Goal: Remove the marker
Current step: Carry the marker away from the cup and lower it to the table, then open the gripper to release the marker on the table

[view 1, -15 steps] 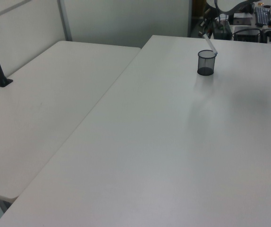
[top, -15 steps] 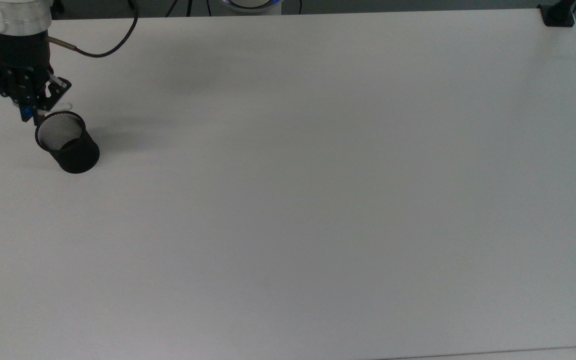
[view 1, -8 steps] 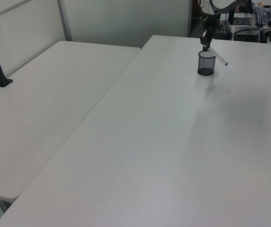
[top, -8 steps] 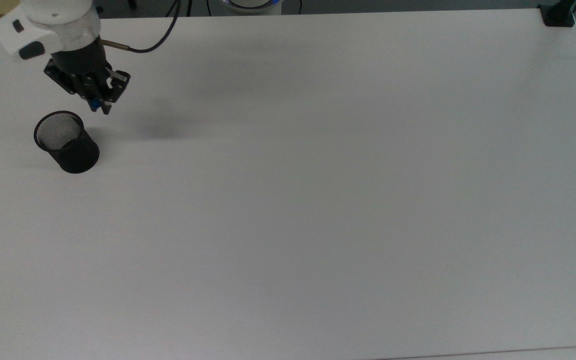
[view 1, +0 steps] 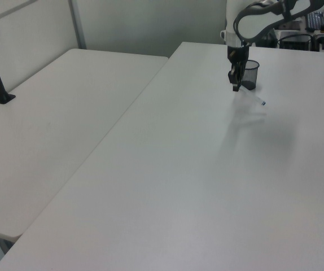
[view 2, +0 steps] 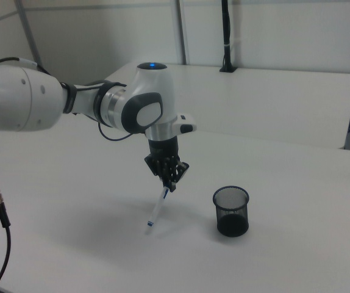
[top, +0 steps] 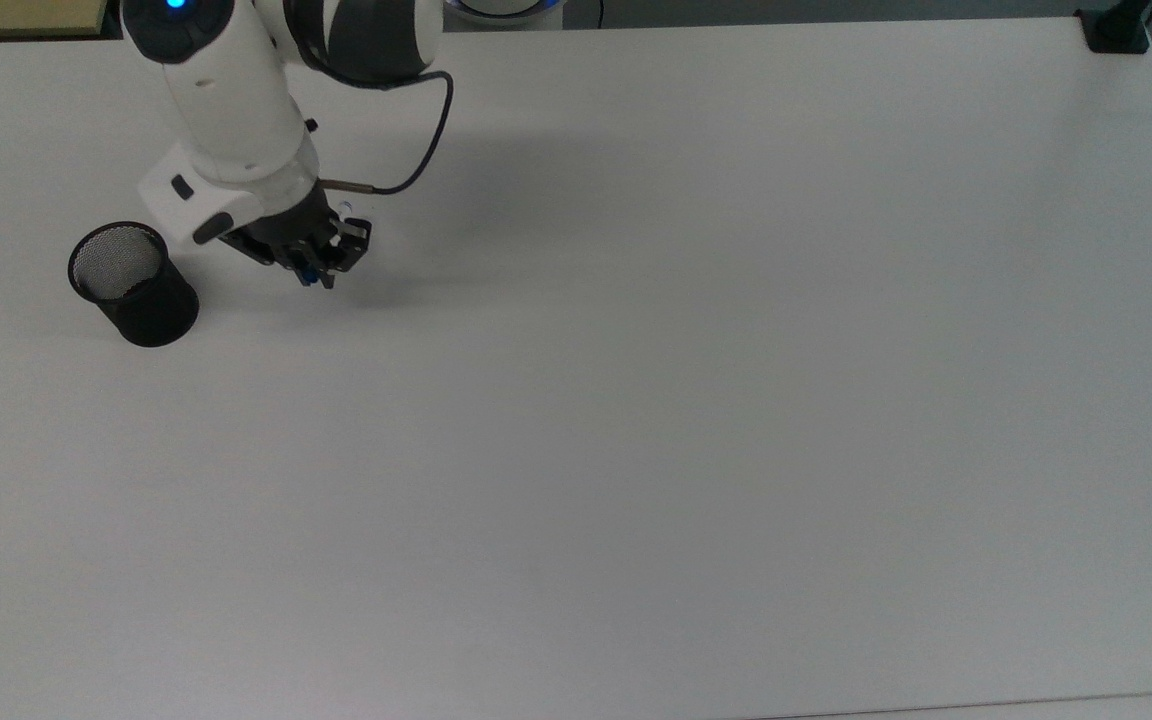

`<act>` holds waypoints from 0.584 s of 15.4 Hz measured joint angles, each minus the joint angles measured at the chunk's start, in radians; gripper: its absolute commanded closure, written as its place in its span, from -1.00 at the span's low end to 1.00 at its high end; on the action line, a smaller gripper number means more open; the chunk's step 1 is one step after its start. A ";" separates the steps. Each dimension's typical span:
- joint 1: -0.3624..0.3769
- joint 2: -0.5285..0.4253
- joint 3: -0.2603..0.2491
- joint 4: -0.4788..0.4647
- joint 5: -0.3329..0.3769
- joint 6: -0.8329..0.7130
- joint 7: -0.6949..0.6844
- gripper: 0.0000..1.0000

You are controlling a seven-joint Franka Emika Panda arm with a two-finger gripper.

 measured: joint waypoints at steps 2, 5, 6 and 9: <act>0.020 0.035 0.004 -0.001 0.001 0.044 0.025 0.86; 0.039 0.081 0.006 0.000 0.001 0.103 0.056 0.01; 0.039 0.090 0.006 0.000 0.001 0.116 0.059 -0.31; 0.038 0.097 0.006 0.000 0.001 0.121 0.062 -0.84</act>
